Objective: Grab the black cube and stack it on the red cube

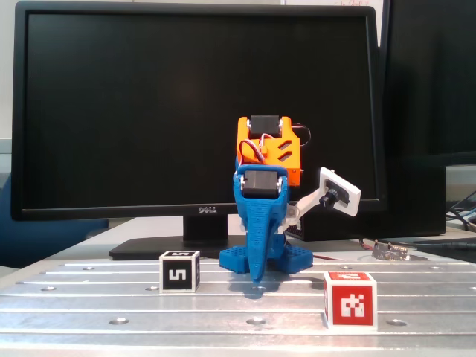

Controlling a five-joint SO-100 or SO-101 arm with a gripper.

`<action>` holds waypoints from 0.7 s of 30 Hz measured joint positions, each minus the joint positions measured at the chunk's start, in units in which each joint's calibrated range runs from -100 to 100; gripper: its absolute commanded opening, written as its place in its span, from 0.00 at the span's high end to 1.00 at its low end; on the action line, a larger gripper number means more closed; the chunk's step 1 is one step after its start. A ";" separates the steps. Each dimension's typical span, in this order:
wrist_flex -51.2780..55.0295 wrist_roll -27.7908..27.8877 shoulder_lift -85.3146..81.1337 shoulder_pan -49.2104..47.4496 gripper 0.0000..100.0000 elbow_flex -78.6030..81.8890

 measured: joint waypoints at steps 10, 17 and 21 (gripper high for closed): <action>-1.12 -0.21 0.51 0.00 0.99 0.00; -4.73 -0.21 0.76 0.30 0.99 -0.09; -4.64 -0.21 2.03 0.30 0.99 -2.81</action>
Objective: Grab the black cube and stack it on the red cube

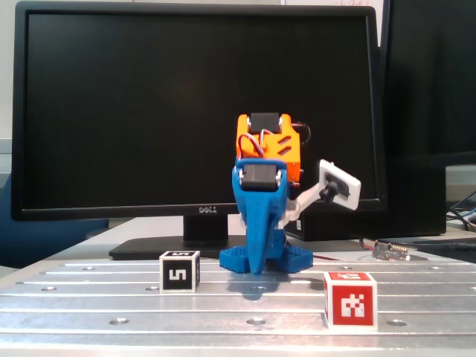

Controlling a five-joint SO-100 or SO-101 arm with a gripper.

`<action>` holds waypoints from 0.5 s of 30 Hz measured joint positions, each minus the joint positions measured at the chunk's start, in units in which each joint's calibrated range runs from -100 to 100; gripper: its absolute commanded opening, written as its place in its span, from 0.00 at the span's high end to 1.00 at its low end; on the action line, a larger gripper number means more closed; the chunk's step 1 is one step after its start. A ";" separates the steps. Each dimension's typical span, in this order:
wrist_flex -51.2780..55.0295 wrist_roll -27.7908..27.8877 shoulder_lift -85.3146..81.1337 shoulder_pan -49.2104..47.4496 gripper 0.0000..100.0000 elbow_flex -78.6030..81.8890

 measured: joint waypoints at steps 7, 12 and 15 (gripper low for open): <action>0.00 0.00 15.22 -0.15 0.99 -12.68; 0.60 -0.10 31.88 2.96 0.99 -26.90; 2.41 -0.89 38.56 5.48 0.99 -33.33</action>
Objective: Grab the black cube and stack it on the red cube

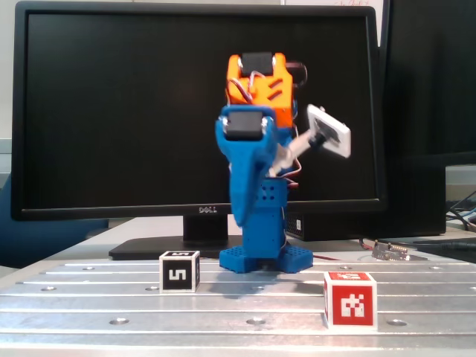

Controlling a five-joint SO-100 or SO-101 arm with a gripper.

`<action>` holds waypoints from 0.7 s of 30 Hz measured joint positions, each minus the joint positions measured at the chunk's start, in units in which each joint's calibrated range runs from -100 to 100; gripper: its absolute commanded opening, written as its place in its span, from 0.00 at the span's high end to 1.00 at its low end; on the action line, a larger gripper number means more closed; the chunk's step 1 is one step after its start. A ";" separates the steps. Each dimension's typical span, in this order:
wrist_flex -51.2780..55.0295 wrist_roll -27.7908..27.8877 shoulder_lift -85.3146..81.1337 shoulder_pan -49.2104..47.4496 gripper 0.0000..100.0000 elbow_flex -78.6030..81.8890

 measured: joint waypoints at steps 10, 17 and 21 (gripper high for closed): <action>2.15 -16.74 3.30 8.52 0.99 -4.17; 5.67 -22.72 3.81 14.15 0.99 -4.35; 7.91 -23.14 3.89 17.19 0.99 -5.07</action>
